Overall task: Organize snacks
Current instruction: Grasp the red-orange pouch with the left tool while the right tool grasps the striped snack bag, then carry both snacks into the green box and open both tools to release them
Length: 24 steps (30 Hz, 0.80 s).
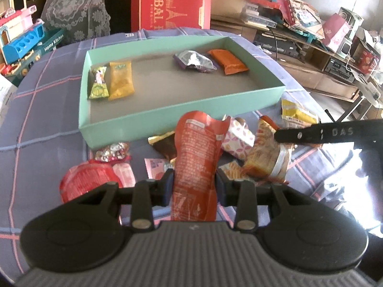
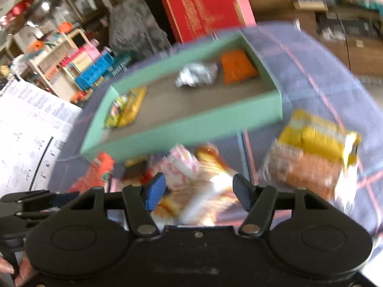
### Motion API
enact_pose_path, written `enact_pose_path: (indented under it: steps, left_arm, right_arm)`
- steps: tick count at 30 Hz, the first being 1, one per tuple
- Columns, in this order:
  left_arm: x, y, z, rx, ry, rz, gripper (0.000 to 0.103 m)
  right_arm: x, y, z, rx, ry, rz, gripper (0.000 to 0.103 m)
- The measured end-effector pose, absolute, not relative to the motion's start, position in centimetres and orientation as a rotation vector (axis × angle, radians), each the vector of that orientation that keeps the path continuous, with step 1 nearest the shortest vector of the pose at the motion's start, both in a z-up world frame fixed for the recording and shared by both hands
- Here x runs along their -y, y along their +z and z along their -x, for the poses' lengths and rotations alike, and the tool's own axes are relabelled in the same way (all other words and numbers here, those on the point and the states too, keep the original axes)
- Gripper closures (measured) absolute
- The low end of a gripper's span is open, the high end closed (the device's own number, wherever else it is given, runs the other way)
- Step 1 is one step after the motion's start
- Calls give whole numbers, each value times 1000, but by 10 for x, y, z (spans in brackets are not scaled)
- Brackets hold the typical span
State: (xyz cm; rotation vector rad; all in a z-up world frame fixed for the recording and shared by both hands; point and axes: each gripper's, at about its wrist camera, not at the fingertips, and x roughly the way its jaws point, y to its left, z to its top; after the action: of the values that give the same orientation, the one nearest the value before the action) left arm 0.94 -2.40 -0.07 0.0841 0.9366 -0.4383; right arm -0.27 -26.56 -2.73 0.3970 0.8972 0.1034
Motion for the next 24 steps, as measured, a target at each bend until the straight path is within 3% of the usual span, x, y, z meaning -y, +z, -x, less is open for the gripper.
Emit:
enact_pose_path:
  steps: [7, 14, 15, 16, 17, 24]
  left_arm:
    - [20, -6, -12, -950, -434, -66, 68]
    - [21, -6, -17, -953, -436, -51, 67]
    - [20, -7, -18, -955, -433, -48, 67]
    - [19, -7, -19, -958, -430, -44, 68]
    - [18, -8, -20, -961, -426, -40, 67]
    - [17, -2, -31, -950, -410, -8, 68]
  right_arm:
    - [280, -42, 6, -935, 85, -541, 36]
    - [256, -53, -4, -948, 95, -470, 37]
    - [252, -54, -5, -948, 93, -456, 40]
    - [249, -55, -5, -949, 93, -437, 56]
    - [245, -56, -6, -954, 97, -418, 66]
    - [241, -40, -4, -917, 112, -371, 73]
